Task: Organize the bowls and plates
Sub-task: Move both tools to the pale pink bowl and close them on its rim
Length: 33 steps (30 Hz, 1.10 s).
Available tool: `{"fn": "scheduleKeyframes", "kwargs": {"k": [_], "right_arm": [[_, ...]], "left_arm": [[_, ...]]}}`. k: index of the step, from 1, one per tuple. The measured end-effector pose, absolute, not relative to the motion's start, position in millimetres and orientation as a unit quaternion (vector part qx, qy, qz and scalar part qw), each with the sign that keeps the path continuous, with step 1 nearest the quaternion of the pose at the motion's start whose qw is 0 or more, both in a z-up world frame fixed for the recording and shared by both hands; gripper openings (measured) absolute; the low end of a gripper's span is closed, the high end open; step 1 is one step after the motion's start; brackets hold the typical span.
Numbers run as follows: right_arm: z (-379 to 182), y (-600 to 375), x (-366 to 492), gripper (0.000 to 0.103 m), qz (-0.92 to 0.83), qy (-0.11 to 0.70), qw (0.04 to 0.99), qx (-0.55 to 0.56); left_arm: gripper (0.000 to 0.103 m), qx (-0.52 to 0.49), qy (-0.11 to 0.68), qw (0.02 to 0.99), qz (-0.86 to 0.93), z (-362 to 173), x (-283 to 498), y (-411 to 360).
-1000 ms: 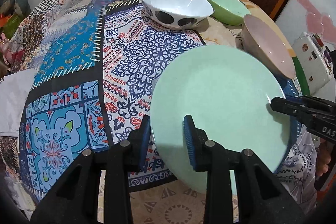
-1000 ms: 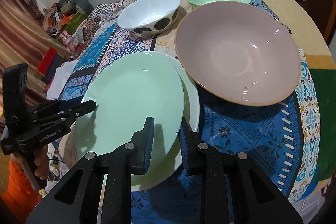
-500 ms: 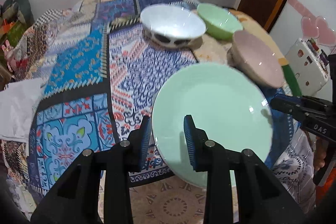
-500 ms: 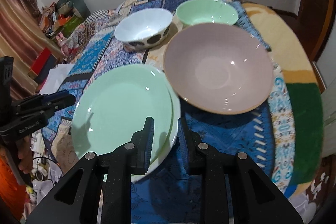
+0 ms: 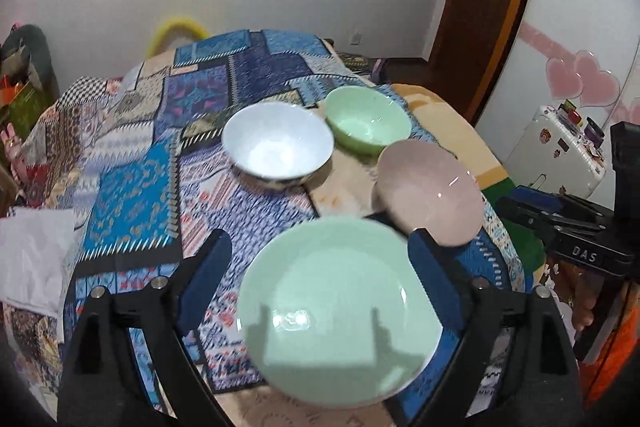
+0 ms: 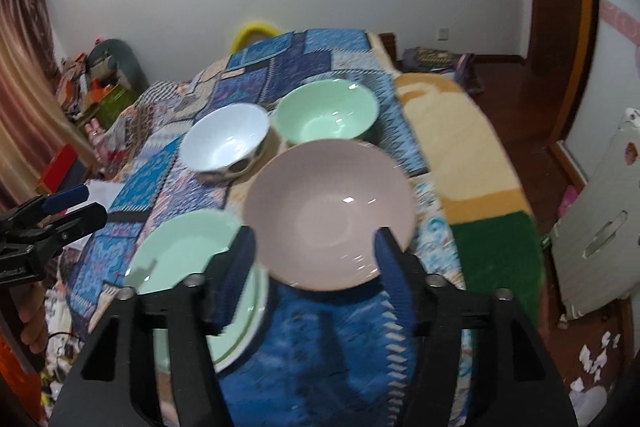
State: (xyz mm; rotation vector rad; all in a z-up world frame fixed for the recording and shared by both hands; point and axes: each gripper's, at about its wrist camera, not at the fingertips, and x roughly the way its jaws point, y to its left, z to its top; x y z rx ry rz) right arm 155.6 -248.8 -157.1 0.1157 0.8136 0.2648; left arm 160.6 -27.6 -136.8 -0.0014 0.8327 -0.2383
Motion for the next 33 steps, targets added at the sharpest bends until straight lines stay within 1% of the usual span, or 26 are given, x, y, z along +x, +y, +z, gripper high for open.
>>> {"fn": "scheduleKeyframes", "kwargs": {"k": [1, 3, 8, 19, 21, 23, 24, 25, 27, 29, 30, 32, 33], "right_arm": [[-157.3, -251.5, 156.9, 0.065, 0.122, 0.392, 0.910, 0.054], [-158.5, -258.5, 161.5, 0.066, 0.111, 0.390, 0.913, 0.053], [-170.3, -276.9, 177.6, 0.066, 0.097, 0.400, 0.909, 0.069], [-203.8, -297.0, 199.3, 0.066, 0.085, 0.426, 0.895, 0.100], [-209.9, -298.0, 203.4, 0.066, 0.088, 0.430, 0.892, 0.108], [-213.7, -297.6, 205.4, 0.060, 0.090, 0.432, 0.890, 0.112], [-216.4, -297.0, 207.3, 0.055, 0.092, 0.435, 0.889, 0.113], [-218.1, -296.4, 208.6, 0.051, 0.094, 0.437, 0.887, 0.114], [-223.1, -296.0, 211.0, 0.044, 0.099, 0.442, 0.883, 0.118], [-227.7, -295.0, 212.8, 0.038, 0.102, 0.448, 0.880, 0.120], [-231.0, -294.8, 214.4, 0.033, 0.104, 0.452, 0.877, 0.121], [-235.4, -293.0, 215.3, 0.022, 0.107, 0.458, 0.874, 0.121], [-236.9, -291.1, 215.5, 0.016, 0.107, 0.458, 0.874, 0.118]], "left_arm": [[0.091, 0.004, 0.404, 0.907, -0.117, -136.8, 164.7, -32.8], [0.091, 0.011, 0.410, 0.904, -0.123, -139.9, 177.1, -44.4], [0.091, 0.018, 0.426, 0.894, -0.138, -153.8, 203.6, -69.1], [0.091, 0.015, 0.476, 0.866, -0.156, -207.8, 257.3, -106.3], [0.088, 0.012, 0.481, 0.863, -0.156, -215.2, 263.4, -108.3], [0.076, 0.008, 0.489, 0.858, -0.154, -223.2, 270.0, -109.4], [0.072, 0.006, 0.493, 0.856, -0.155, -226.4, 272.4, -110.4], [0.066, 0.005, 0.497, 0.854, -0.154, -230.5, 275.3, -111.3], [0.060, 0.003, 0.503, 0.850, -0.155, -236.4, 278.6, -112.6], [0.052, 0.002, 0.509, 0.846, -0.160, -242.2, 280.8, -114.4], [0.049, 0.002, 0.511, 0.844, -0.163, -244.1, 280.6, -115.4], [0.038, -0.005, 0.521, 0.835, -0.177, -248.9, 282.1, -117.0], [0.037, -0.007, 0.522, 0.833, -0.180, -250.4, 282.3, -117.3]]}}
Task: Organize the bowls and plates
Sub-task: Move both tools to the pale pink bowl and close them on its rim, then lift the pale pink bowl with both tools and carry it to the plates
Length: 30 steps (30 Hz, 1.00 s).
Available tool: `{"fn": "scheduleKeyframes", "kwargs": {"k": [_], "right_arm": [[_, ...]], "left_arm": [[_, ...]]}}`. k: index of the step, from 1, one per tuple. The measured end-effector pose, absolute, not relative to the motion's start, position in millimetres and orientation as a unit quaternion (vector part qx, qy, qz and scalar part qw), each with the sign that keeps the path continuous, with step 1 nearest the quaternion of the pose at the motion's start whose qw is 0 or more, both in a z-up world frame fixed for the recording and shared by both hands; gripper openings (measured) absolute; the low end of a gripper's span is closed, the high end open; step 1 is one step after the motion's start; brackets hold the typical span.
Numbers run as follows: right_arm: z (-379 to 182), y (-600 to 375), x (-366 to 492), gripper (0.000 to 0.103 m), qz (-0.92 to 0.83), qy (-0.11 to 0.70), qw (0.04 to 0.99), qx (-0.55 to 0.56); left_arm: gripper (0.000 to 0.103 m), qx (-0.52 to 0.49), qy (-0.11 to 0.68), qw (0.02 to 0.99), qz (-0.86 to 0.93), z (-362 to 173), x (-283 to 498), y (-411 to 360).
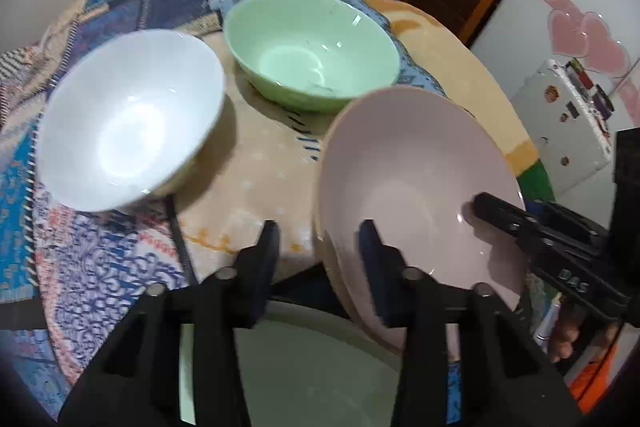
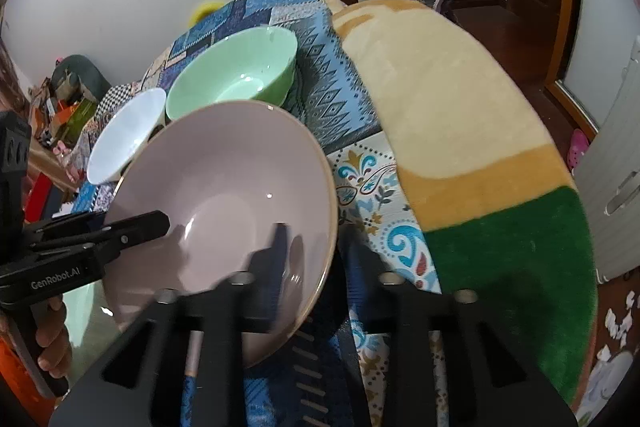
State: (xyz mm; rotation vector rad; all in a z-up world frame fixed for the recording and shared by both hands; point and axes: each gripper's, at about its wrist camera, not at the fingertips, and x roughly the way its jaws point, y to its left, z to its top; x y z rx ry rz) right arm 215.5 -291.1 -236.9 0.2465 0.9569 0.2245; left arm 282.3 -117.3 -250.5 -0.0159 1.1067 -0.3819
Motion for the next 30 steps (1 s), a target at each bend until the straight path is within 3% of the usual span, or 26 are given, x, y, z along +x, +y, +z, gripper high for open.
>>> {"fn": "scheduleKeyframes", "kwargs": {"k": [4, 15, 30], "right_arm": [[-235.1, -287.8, 212.5, 0.013, 0.107, 0.456, 0.876, 0.115], [-216.0, -293.9, 204.2, 0.013, 0.103, 0.450, 0.878, 0.128], [-161.0, -271.3, 181.4, 0.013, 0.122, 0.399, 0.901, 0.117]], "left_arm": [[0.014, 0.000, 0.519, 0.832, -0.198, -250.8, 280.3, -124.6], [0.015, 0.010, 0.511, 0.837, -0.195, -239.3, 272.2, -129.6], [0.015, 0.000, 0.456, 0.869, -0.193, -172.3, 230.3, -105.0]]}}
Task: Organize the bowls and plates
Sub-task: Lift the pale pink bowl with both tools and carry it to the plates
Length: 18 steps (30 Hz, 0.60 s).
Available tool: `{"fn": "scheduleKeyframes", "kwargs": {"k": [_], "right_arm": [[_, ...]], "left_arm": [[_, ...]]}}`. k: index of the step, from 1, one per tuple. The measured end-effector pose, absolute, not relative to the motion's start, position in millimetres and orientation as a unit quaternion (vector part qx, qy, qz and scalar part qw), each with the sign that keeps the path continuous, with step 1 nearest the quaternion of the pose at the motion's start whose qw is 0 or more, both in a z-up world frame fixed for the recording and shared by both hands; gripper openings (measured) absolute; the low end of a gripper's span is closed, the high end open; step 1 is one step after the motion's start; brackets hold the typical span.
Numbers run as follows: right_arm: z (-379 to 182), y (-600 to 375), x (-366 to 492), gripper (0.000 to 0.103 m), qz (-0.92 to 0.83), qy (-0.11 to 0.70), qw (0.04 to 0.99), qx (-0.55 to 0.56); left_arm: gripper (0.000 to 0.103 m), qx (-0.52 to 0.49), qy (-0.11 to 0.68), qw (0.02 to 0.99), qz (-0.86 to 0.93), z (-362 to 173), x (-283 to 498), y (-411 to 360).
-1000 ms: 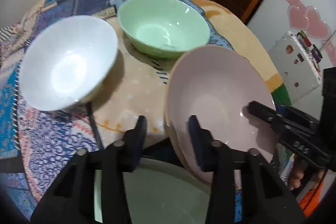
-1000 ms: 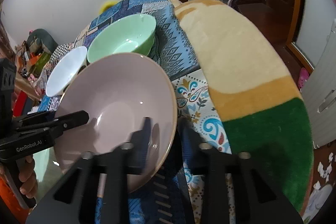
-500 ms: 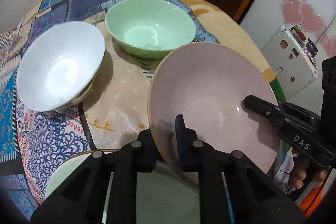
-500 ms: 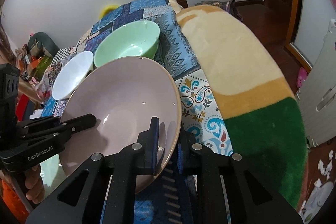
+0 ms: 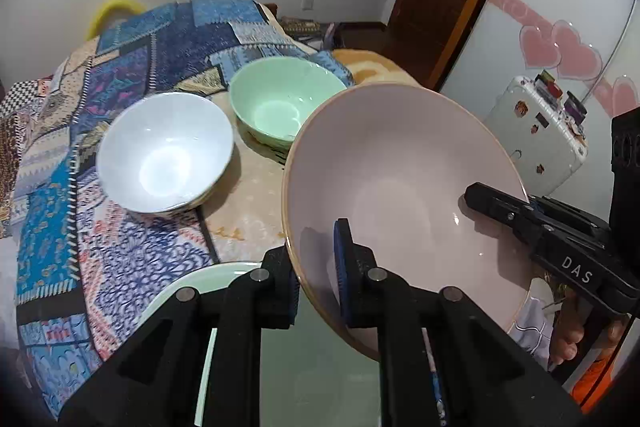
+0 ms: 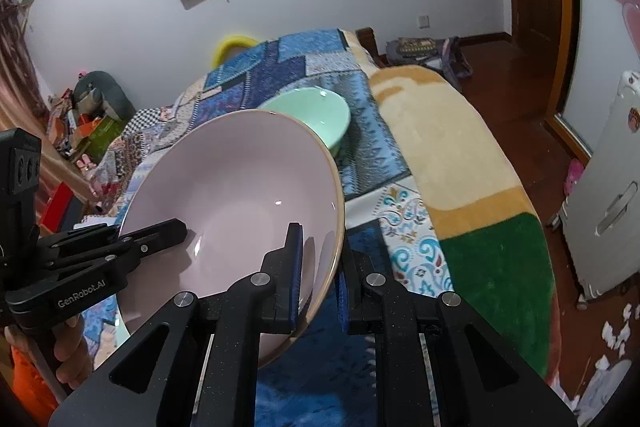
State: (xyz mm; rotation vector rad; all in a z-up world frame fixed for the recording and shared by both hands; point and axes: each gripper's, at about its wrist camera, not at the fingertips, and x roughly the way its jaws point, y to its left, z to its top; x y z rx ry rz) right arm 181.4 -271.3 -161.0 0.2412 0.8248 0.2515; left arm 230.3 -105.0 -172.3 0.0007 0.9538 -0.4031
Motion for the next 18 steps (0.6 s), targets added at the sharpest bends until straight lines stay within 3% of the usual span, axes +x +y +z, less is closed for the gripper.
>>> {"fn": "scheduleKeyframes", "kwargs": {"k": [18], "right_arm": [[-142.2, -204.3, 147.2, 0.013, 0.165, 0.383, 0.903, 0.104]], "left_arm": [[0.015, -0.017, 0.409, 0.899, -0.156, -129.1, 157.8, -29.1]]}}
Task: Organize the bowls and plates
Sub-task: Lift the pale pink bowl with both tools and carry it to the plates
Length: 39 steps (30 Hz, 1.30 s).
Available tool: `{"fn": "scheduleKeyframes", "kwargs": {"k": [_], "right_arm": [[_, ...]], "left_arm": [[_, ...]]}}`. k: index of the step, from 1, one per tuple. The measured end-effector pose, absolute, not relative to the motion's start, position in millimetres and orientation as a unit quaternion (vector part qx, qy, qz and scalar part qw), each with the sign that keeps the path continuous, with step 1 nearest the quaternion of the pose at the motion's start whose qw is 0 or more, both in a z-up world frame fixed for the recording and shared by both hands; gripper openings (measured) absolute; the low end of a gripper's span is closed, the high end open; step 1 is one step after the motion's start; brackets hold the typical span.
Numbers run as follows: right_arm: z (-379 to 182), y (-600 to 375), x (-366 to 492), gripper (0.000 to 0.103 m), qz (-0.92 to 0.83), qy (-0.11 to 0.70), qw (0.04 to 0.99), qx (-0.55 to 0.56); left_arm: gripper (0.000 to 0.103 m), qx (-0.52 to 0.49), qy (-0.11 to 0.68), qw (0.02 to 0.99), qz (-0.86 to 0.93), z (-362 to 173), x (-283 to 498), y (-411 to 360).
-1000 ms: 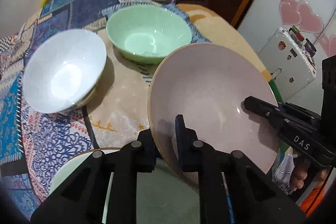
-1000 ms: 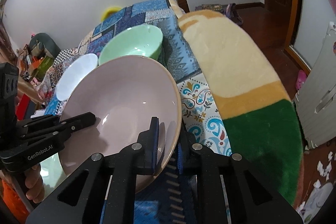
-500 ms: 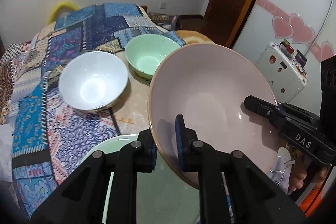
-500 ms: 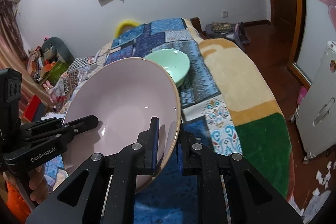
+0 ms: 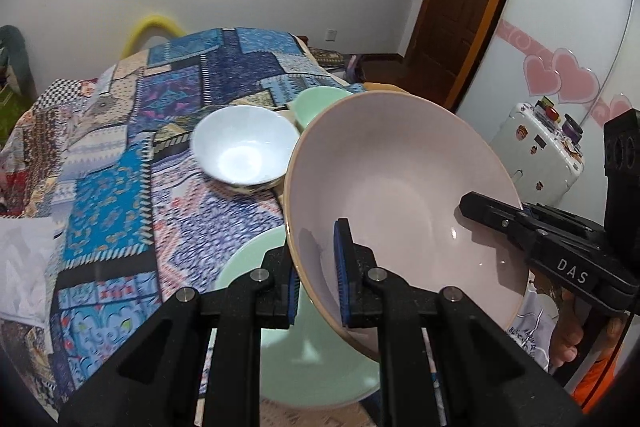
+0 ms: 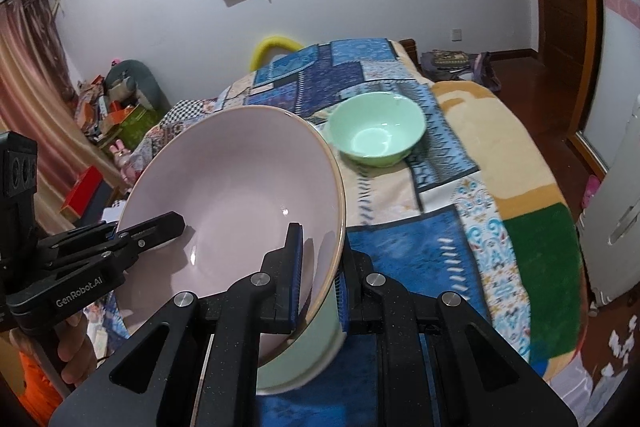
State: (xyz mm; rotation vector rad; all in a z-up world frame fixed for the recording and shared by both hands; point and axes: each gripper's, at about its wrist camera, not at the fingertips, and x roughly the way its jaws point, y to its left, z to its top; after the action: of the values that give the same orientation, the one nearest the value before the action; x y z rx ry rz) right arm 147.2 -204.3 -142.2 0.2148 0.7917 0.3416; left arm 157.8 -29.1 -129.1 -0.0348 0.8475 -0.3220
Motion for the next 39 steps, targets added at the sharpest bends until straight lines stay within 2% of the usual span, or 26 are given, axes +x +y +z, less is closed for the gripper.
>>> {"fn": "scheduleKeyframes", "kwargs": {"k": [21, 39], "right_arm": [[-161.8, -88.0, 131.3, 0.014, 0.261, 0.409, 0.872, 0.060], [-204.6, -7.1, 137.8, 0.014, 0.311, 0.465, 0.829, 0.012]], "left_arm": [[0.015, -0.056, 0.419, 0.904, -0.056, -145.1, 88.2, 97.4], [0.015, -0.107, 0.459, 0.882, 0.013, -201.2, 71.6, 182.3]]}}
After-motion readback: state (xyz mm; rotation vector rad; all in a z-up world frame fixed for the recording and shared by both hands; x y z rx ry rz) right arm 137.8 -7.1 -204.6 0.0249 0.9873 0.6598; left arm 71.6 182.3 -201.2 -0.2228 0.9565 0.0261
